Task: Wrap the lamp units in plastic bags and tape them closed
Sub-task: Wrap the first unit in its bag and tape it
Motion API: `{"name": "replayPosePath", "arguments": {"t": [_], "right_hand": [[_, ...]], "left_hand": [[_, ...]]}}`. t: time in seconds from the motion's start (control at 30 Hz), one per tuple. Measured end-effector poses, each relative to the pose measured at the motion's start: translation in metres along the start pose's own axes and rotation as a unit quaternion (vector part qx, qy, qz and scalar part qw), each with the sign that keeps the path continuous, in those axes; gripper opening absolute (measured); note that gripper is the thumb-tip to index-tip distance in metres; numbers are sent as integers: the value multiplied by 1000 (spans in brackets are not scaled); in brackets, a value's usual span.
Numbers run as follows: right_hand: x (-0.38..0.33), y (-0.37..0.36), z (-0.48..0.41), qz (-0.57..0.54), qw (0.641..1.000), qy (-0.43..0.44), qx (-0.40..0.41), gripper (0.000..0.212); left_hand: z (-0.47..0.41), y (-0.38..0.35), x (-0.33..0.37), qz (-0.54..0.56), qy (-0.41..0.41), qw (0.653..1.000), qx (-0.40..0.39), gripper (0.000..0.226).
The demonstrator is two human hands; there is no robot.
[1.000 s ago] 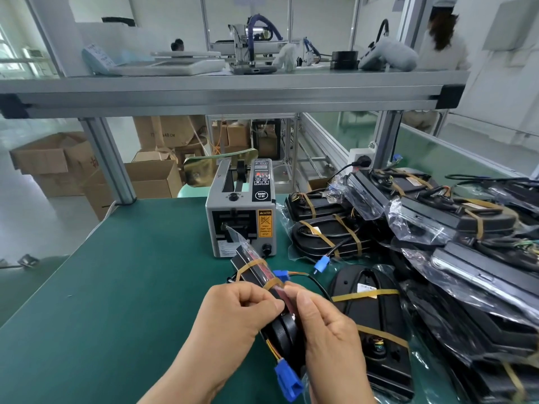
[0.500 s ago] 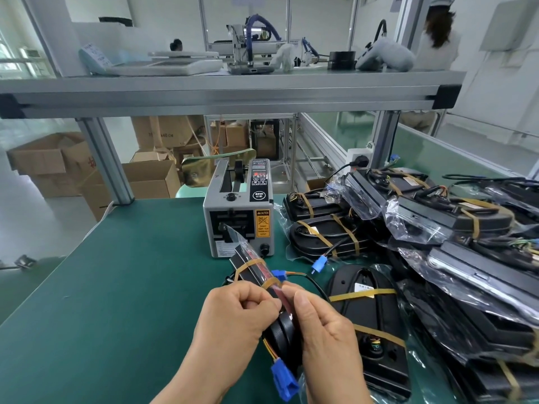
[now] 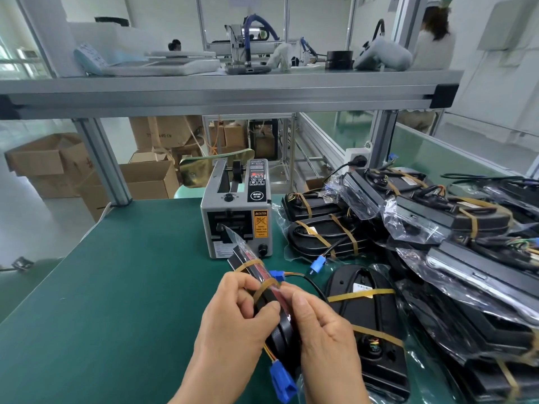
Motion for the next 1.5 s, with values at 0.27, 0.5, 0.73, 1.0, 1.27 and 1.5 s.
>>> {"name": "replayPosePath", "arguments": {"t": [0.27,0.5,0.73,1.0,1.27,1.5], "right_hand": [[1,0,1,23,1000,-3,13,30],[-5,2,2,-25,999,-23,2,34],[-22,5,-7,52,998,-37,-26,17],[-69,-54,-72,437,885,104,-126,30],[-50,-71,-88,503,843,156,-106,23],[-40,-66,-98,448,882,108,-98,28]], "left_hand": [[-10,-1,-7,47,12,999,-11,20],[-8,-1,-4,26,-8,996,-80,36],[-8,-2,-5,42,1,996,-75,40],[-10,-5,-10,64,20,996,-54,47],[-8,0,-7,52,28,997,-58,53],[-6,2,-8,38,33,997,-57,54]]}}
Point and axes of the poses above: each hand's wrist, its own z-axis away from the middle knuckle, its own y-axis out of the back of the hand, x = y × z, the point moved 6 cm from there along -z, towards the middle knuckle, and after that the axes turned 2 degrees about y, right-handed, at the moved point
